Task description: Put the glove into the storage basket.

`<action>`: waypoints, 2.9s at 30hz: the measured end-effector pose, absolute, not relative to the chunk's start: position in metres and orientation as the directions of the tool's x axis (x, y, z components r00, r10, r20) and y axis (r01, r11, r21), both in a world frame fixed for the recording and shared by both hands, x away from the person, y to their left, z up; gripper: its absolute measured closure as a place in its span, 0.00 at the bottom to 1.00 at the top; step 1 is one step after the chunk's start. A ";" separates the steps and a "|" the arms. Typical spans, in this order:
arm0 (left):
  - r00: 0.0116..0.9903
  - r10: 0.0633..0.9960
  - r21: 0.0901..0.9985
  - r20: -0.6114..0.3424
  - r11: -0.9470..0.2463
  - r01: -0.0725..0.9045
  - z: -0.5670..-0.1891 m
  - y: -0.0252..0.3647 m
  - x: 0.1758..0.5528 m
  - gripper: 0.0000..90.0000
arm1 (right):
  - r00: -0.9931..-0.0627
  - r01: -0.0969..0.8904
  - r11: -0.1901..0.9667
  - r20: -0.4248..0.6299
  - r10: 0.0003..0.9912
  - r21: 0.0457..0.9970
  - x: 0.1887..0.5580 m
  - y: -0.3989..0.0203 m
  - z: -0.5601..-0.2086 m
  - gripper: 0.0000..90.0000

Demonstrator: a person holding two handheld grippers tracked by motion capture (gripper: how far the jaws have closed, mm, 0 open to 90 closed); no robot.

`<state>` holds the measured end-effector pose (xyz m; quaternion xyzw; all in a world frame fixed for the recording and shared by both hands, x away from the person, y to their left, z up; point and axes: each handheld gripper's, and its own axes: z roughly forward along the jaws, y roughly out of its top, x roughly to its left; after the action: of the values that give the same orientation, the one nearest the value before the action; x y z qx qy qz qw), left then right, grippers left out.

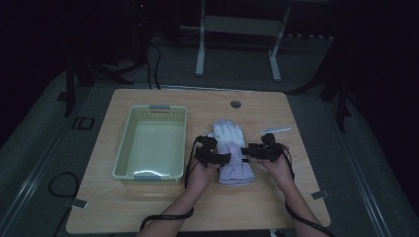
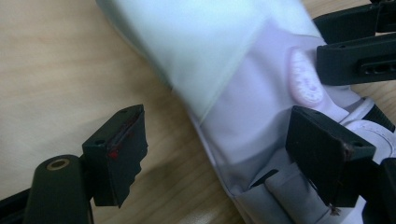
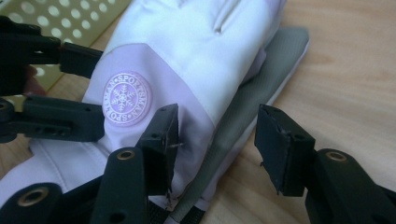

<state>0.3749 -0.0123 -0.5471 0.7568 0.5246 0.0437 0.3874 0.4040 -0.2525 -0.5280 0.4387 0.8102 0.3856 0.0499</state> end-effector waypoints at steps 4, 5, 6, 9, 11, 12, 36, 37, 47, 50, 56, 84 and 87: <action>0.454 0.788 0.609 -0.416 -0.130 0.782 -0.556 -0.009 0.381 0.27 | -0.608 0.698 0.322 0.291 0.739 0.640 0.407 -0.253 -0.539 0.54; 0.459 0.775 0.603 -0.434 -0.129 0.787 -0.558 -0.009 0.382 0.30 | -0.607 0.701 0.325 0.292 0.739 0.635 0.408 -0.254 -0.542 0.54; 0.466 0.759 0.599 -0.455 -0.126 0.791 -0.559 -0.009 0.383 0.33 | -0.603 0.708 0.325 0.298 0.740 0.627 0.409 -0.254 -0.544 0.54; 0.478 0.722 0.591 -0.501 -0.119 0.798 -0.564 -0.009 0.387 0.41 | -0.597 0.719 0.318 0.315 0.738 0.617 0.410 -0.255 -0.549 0.57; 0.476 0.696 0.580 -0.538 -0.104 0.808 -0.568 -0.007 0.389 0.46 | -0.589 0.732 0.303 0.345 0.731 0.610 0.412 -0.257 -0.553 0.58; 0.475 0.678 0.573 -0.561 -0.096 0.814 -0.570 -0.005 0.391 0.47 | -0.581 0.742 0.291 0.364 0.728 0.603 0.413 -0.258 -0.555 0.58; 0.606 0.653 0.682 -0.454 -0.183 0.708 -0.500 -0.005 0.367 0.79 | -0.637 0.624 0.313 0.235 0.734 0.716 0.378 -0.248 -0.495 0.90; 0.608 0.653 0.686 -0.452 -0.181 0.705 -0.497 -0.003 0.366 0.79 | -0.643 0.613 0.314 0.227 0.732 0.725 0.377 -0.246 -0.489 0.90; 0.622 0.657 0.699 -0.426 -0.198 0.687 -0.463 0.030 0.360 0.80 | -0.687 0.541 0.353 0.159 0.709 0.764 0.370 -0.215 -0.455 0.90; 0.623 0.664 0.707 -0.414 -0.196 0.679 -0.454 0.041 0.358 0.80 | -0.700 0.530 0.355 0.161 0.696 0.770 0.371 -0.205 -0.447 0.90; 0.621 0.678 0.726 -0.393 -0.185 0.662 -0.440 0.065 0.355 0.80 | -0.715 0.500 0.366 0.136 0.685 0.785 0.372 -0.180 -0.432 0.90; 0.554 0.744 0.731 -0.374 -0.131 0.670 -0.436 0.210 0.349 0.79 | -0.789 0.456 0.386 0.163 0.592 0.802 0.391 -0.038 -0.430 0.90; 0.541 0.755 0.717 -0.370 -0.138 0.683 -0.441 0.225 0.350 0.79 | -0.789 0.462 0.384 0.173 0.589 0.799 0.393 -0.026 -0.435 0.90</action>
<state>0.3496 0.2255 -0.4407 0.7534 0.4773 0.0400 0.4506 0.3926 -0.0263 -0.4346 0.3171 0.8289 0.4555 0.0696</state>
